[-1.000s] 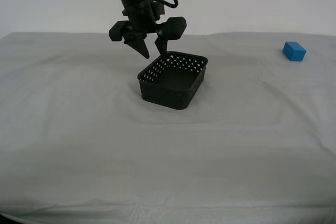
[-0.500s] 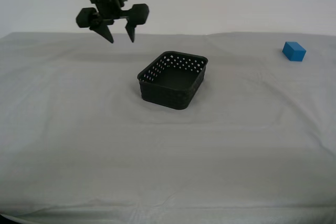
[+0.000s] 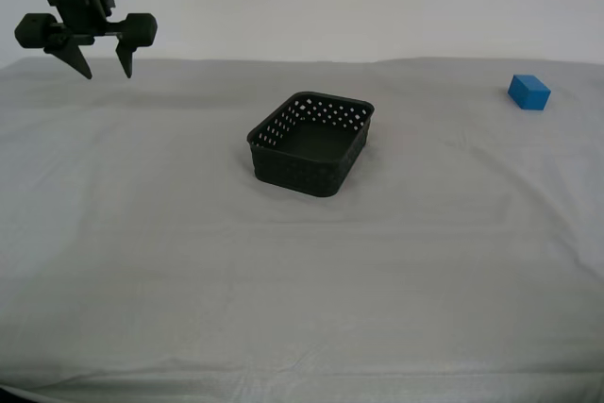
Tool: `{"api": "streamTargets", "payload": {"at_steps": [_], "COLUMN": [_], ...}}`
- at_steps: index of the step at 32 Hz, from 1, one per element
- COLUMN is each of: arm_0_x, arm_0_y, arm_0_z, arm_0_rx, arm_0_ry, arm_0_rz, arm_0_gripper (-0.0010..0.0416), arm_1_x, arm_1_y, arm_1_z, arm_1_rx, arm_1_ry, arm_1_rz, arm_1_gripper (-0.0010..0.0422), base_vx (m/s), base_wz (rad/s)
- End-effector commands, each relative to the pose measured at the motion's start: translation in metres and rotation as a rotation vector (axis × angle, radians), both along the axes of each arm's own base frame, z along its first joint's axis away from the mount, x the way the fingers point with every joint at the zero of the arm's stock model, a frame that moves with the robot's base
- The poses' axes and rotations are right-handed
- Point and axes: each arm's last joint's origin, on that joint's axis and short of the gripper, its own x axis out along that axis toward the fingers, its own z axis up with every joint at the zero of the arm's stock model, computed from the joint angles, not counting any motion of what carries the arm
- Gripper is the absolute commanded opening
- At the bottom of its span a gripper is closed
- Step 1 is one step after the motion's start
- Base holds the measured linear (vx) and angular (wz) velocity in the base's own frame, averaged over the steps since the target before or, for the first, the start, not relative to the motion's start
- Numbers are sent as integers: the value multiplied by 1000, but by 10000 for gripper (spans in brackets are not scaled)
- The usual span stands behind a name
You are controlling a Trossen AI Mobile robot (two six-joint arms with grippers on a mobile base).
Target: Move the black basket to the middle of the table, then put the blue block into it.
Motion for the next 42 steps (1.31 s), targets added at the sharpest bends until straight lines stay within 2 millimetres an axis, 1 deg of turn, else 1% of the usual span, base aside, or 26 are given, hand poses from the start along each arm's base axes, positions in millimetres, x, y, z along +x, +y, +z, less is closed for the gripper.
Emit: {"api": "streamTargets", "payload": {"at_steps": [1,2,4,5,6,10,12,14,15,16,18,19,20,21,22,24,25,26,27,28,32,34,35,37,38,42], "arm_0_x": [38,41,61,63,73,87,96,103,105,111,116,122,123,128,129,138,141,145,147,153,163,166,169,170,169,166], "arm_0_y": [-18,-21,-32,-34,-37,-40,-41,-42,-43,-44,-46,-47,-47,-47,-48,-49,-50,-52,-52,-56,-63,-65,-67,-67,-67,-69], "arm_0_z": [0,0,-6,-8,-15,-29,-40,-58,-60,-73,-81,-89,-90,-95,-95,-99,-101,-102,-105,-109,-119,-125,-136,-141,-151,-164], "arm_0_rx": [-2,-2,2,3,5,-5,-3,9,11,14,16,17,18,15,9,-20,-23,-23,-23,-20,-11,-5,0,3,9,14], "arm_0_ry": [19,26,62,75,100,154,179,224,229,255,272,283,284,289,289,289,290,294,299,313,369,403,437,446,468,491], "arm_0_rz": [-48,-55,-78,-82,-87,-81,-61,-48,-48,-49,-49,-49,-49,-47,-45,-30,-28,-30,-30,-36,-46,-48,-48,-48,-49,-57], "arm_0_gripper": [2,2,2,2,2,3,3,6,9,24,47,78,87,117,127,194,208,250,264,308,371,386,388,386,387,386], "arm_1_x": [-3,-3,-6,-7,-10,-16,-20,-25,-26,-28,-30,-33,-34,-36,-36,-37,-37,-38,-38,-38,-38,-38,-38,-38,-39,-39], "arm_1_y": [6,6,7,7,8,8,8,8,9,9,9,9,9,10,9,9,9,9,9,9,9,9,9,9,9,9], "arm_1_z": [-2,-3,-8,-9,-15,-27,-32,-39,-40,-42,-45,-48,-49,-52,-53,-54,-54,-54,-54,-55,-55,-55,-55,-55,-56,-56], "arm_1_rx": [12,12,12,12,11,9,10,9,9,8,8,7,7,6,5,6,5,5,5,3,3,3,2,3,1,1], "arm_1_ry": [25,27,43,45,58,77,95,112,115,124,133,146,149,155,155,157,158,159,159,159,162,163,163,163,163,164], "arm_1_rz": [-10,-9,-7,-7,-5,-4,-3,-2,-1,-1,0,1,2,2,2,3,3,3,4,9,9,9,12,12,15,15], "arm_1_gripper": [295,295,295,295,295,295,295,295,295,295,295,295,295,295,295,295,295,295,295,295,295,295,295,295,295,295], "base_vx": [0,0,0,17,0,0,0,0,0,0,0,0,0,0,0,0,0,0,0,0,0,0,0,0,0,0], "base_wz": [0,0,0,41,0,0,0,0,0,0,0,0,0,0,0,0,0,0,0,0,0,0,0,0,0,0]}}
